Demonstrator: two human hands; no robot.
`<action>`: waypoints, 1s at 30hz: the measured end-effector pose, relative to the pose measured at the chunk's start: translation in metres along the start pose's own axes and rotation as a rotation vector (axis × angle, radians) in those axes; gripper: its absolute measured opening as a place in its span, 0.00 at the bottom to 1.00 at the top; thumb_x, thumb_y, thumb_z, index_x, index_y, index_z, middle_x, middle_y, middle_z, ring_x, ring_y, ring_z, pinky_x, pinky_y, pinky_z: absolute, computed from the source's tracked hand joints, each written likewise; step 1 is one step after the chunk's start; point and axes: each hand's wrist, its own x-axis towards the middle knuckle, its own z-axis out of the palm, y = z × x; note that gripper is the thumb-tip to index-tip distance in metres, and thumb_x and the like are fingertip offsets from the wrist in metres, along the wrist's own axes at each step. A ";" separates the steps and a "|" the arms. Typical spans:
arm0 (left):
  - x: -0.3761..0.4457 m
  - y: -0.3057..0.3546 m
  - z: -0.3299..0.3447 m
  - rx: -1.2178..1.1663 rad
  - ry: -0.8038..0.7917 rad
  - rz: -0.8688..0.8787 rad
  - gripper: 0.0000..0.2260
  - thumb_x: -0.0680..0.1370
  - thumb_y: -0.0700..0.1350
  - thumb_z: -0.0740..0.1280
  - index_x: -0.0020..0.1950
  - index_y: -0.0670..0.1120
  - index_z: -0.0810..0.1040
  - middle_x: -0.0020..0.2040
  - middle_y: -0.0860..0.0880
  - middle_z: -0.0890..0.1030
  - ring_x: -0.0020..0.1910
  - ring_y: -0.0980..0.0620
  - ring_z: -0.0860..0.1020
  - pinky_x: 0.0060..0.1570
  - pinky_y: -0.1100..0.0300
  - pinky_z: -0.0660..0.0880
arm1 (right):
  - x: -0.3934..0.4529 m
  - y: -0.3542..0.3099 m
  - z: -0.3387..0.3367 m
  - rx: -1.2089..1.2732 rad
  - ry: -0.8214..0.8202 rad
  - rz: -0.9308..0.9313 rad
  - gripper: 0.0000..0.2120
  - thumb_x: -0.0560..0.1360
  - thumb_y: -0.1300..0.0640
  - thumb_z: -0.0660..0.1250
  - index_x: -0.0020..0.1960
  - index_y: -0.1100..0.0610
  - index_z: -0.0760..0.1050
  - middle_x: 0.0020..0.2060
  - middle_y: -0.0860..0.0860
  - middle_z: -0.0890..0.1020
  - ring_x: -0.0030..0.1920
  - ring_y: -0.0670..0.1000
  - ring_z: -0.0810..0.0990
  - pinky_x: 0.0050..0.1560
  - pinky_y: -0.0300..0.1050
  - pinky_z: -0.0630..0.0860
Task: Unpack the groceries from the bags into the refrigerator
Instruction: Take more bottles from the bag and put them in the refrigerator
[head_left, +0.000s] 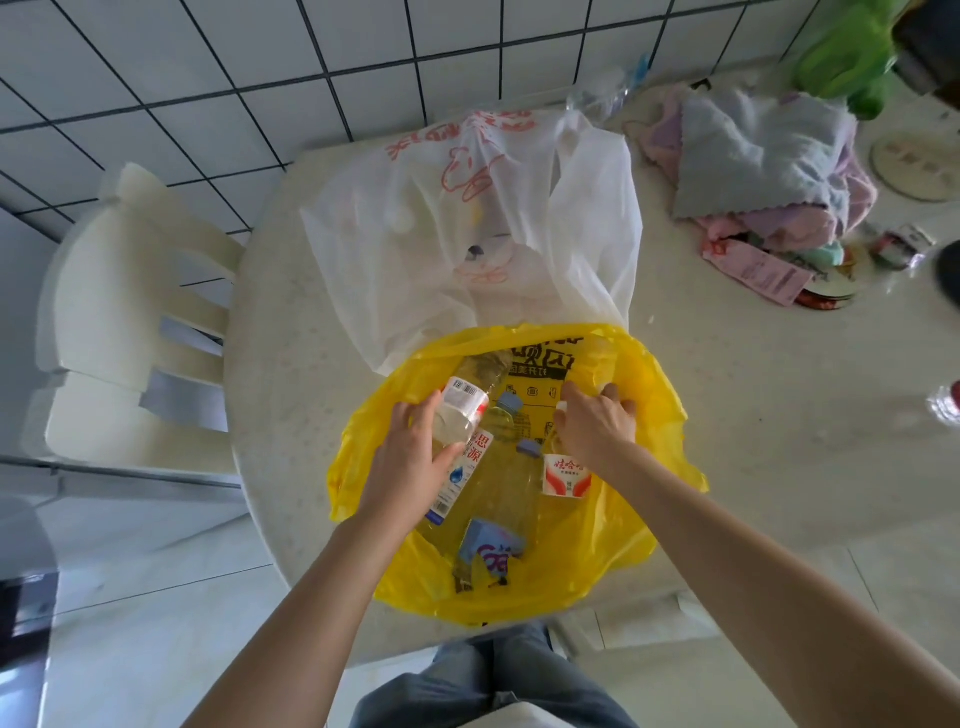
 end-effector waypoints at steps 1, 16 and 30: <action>0.000 0.003 -0.003 -0.030 0.018 0.009 0.31 0.76 0.49 0.69 0.76 0.50 0.61 0.66 0.47 0.69 0.60 0.50 0.76 0.48 0.60 0.78 | 0.001 -0.001 0.000 0.032 0.004 0.014 0.13 0.81 0.48 0.57 0.64 0.49 0.67 0.56 0.56 0.78 0.65 0.59 0.68 0.65 0.59 0.64; -0.016 0.013 -0.065 0.004 0.174 0.052 0.18 0.74 0.50 0.72 0.61 0.46 0.78 0.53 0.46 0.83 0.48 0.48 0.81 0.44 0.60 0.76 | -0.036 0.005 -0.058 0.689 0.309 -0.161 0.17 0.78 0.53 0.65 0.65 0.56 0.72 0.58 0.53 0.78 0.56 0.53 0.77 0.56 0.50 0.77; -0.004 -0.004 -0.011 -0.375 0.200 0.069 0.29 0.66 0.52 0.79 0.63 0.56 0.70 0.55 0.57 0.78 0.54 0.57 0.76 0.50 0.66 0.74 | -0.072 0.021 -0.019 0.739 0.184 -0.242 0.38 0.66 0.48 0.78 0.69 0.49 0.62 0.63 0.49 0.72 0.62 0.53 0.70 0.57 0.52 0.76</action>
